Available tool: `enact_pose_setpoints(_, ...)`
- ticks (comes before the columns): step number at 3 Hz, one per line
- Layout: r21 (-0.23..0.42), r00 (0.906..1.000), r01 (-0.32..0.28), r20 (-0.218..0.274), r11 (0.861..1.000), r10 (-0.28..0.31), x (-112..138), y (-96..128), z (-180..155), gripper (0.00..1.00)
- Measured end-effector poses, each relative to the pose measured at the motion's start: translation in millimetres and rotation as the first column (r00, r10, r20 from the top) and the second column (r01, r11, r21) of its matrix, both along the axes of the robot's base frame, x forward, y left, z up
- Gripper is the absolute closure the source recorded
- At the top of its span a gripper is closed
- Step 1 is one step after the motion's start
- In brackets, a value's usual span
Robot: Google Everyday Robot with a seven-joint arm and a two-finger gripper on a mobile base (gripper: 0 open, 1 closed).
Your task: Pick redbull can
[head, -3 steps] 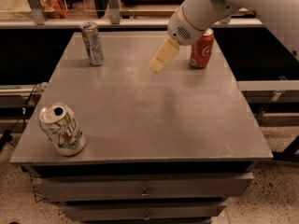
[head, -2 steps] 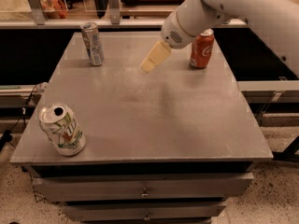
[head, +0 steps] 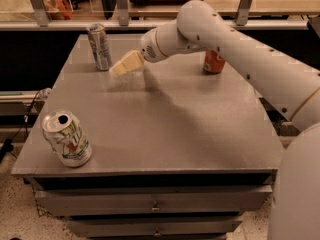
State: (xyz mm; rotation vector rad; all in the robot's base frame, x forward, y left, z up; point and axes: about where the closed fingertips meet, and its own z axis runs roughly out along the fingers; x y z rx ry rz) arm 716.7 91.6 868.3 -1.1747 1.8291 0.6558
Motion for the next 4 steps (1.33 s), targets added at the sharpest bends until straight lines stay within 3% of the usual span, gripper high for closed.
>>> enact_pose_setpoints(2, 0.138, 0.9980, -0.037, 0.057, 0.990, 0.030, 31.6, 51.6, 17.4, 0.00)
enact_pose_setpoints(3, 0.222, 0.9975, -0.050, 0.060, 0.974, 0.037, 41.1, 83.0, 22.8, 0.07)
enact_pose_setpoints(4, 0.260, 0.9975, -0.053, 0.058, 0.964, 0.040, 44.6, 95.8, 26.3, 0.30)
